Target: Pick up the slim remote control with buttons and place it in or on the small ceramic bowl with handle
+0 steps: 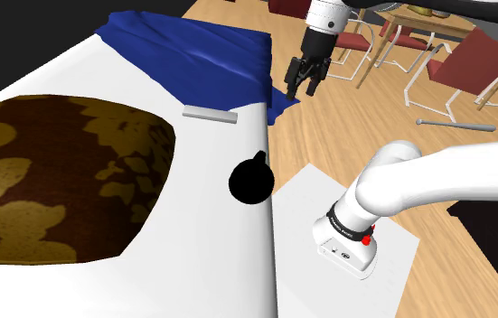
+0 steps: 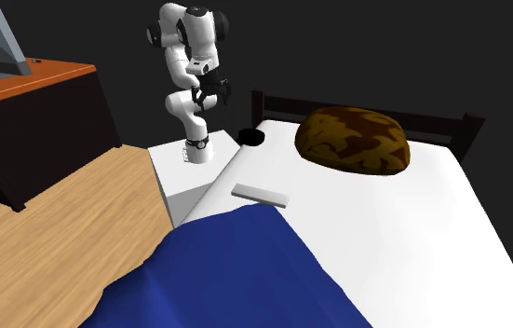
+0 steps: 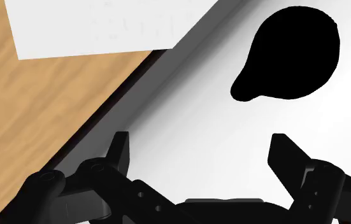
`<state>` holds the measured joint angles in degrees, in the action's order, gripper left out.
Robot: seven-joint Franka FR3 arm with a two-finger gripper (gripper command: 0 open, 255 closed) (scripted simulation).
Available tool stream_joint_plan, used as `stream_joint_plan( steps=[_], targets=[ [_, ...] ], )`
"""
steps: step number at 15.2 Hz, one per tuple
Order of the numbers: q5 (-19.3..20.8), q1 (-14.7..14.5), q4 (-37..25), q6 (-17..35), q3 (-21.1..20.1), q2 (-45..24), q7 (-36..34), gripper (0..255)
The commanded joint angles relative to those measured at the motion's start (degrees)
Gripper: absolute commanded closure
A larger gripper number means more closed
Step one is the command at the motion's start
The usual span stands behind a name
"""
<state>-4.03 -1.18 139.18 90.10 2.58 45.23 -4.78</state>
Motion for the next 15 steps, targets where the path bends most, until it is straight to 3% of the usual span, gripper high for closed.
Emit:
stream_joint_plan(
  steps=[1,8,15],
  targets=[
    [0.0,0.0,0.0,0.0,0.0,0.0,0.0,0],
    [2.0,-2.3,-2.0,12.3,2.2,-13.8,9.2,0],
    [2.4,-4.4,-8.0,22.1,3.5,-28.9,17.8,0]
  ],
)
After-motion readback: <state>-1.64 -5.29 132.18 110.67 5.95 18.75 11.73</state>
